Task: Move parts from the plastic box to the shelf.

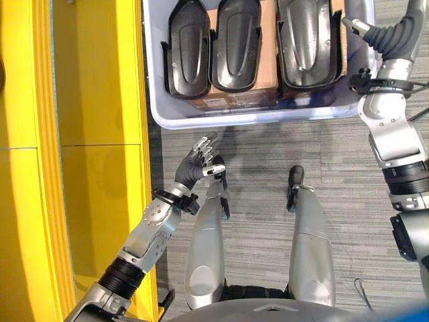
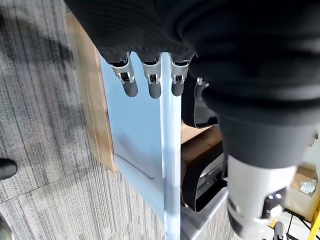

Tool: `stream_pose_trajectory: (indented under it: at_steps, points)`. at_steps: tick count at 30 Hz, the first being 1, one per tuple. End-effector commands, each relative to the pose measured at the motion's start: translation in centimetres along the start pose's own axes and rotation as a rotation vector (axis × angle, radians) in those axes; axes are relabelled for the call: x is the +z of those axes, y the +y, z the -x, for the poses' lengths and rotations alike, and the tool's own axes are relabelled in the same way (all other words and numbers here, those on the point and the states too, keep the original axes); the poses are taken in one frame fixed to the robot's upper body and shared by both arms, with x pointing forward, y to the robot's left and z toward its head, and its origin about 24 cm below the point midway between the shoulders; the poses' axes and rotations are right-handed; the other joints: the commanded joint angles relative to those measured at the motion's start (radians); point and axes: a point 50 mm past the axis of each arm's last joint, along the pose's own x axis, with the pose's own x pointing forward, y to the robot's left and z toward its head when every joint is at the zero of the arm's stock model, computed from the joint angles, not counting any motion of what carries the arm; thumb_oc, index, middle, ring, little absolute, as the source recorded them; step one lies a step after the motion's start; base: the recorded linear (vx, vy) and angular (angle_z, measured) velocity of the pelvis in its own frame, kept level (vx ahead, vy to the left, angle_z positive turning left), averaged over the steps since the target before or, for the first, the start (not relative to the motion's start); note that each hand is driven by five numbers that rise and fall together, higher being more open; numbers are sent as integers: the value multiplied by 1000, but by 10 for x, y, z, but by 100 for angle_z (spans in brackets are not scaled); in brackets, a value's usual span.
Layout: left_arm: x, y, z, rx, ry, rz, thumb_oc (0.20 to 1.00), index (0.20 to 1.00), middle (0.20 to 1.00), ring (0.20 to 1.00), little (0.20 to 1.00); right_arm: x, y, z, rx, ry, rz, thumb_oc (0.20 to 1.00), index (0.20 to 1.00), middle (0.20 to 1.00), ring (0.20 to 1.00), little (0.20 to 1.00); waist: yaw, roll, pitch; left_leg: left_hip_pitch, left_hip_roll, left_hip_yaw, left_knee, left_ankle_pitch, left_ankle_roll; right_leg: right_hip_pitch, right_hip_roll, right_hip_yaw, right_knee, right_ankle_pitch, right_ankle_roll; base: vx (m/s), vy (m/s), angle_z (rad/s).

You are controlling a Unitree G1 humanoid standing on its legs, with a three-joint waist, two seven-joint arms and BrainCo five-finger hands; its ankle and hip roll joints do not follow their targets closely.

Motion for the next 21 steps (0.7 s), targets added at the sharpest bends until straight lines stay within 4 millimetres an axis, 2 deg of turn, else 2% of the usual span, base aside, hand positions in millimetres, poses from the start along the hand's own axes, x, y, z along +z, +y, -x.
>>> stream_pose_trajectory:
  at_steps: [1, 2, 5, 9, 12, 15, 21]
  points:
    - [14, -1, 2, -50, -61, -51, 1000, 1000, 1000, 1000, 1000, 22, -17, -20, -78, -123, 10, 1000, 1000, 1000, 1000, 1000, -4, -21, -24, -24, -56, 4, 172, -215, 39, 75, 51, -39, -138, 22, -19, -40, -93, 11]
    - [13, -1, 2, -61, -52, -59, 1000, 1000, 1000, 1000, 1000, 26, -21, -24, -99, -191, 93, 1000, 1000, 1000, 1000, 1000, 0, -19, -24, -29, -56, 1, 171, -214, 39, 68, 53, -41, -131, 18, -20, -30, -55, 5]
    - [13, 0, 2, -61, -44, -46, 1000, 1000, 1000, 1000, 1000, 32, -22, -27, -96, -243, 122, 1000, 1000, 1000, 1000, 1000, 1, -17, -24, -33, -56, -2, 173, -215, 39, 64, 53, -43, -126, 16, -20, -9, -15, 2]
    - [8, 2, 3, -59, -13, -57, 1000, 1000, 1000, 1000, 1000, 38, -17, -25, -46, -239, 89, 1000, 1000, 1000, 1000, 1000, 3, -19, -24, -46, -56, -6, 178, -215, 38, 52, 54, -43, -118, 13, -20, -18, -27, 0]
    - [4, 4, 5, -50, 0, -64, 1000, 1000, 1000, 1000, 1000, 33, -12, -22, -20, -193, 72, 1000, 1000, 1000, 1000, 1000, 5, -20, -24, -57, -54, -6, 181, -214, 38, 39, 54, -43, -107, 9, -22, -12, -18, 2]
    - [3, 7, 7, -40, -2, -64, 1000, 1000, 1000, 1000, 1000, 20, -9, -18, -27, -110, 14, 1000, 1000, 1000, 1000, 1000, 7, -22, -24, -86, -54, -6, 213, -227, 43, 11, 54, -45, -68, -5, -28, -18, -39, 3]
    - [0, 9, 5, -33, -2, -61, 1000, 1000, 1000, 1000, 1000, 12, -5, -18, -4, -119, 96, 1000, 1000, 1000, 1000, 1000, 14, -20, -24, -152, -59, -21, 276, -248, 50, -47, 56, -50, 7, -31, -37, -12, -35, 5]
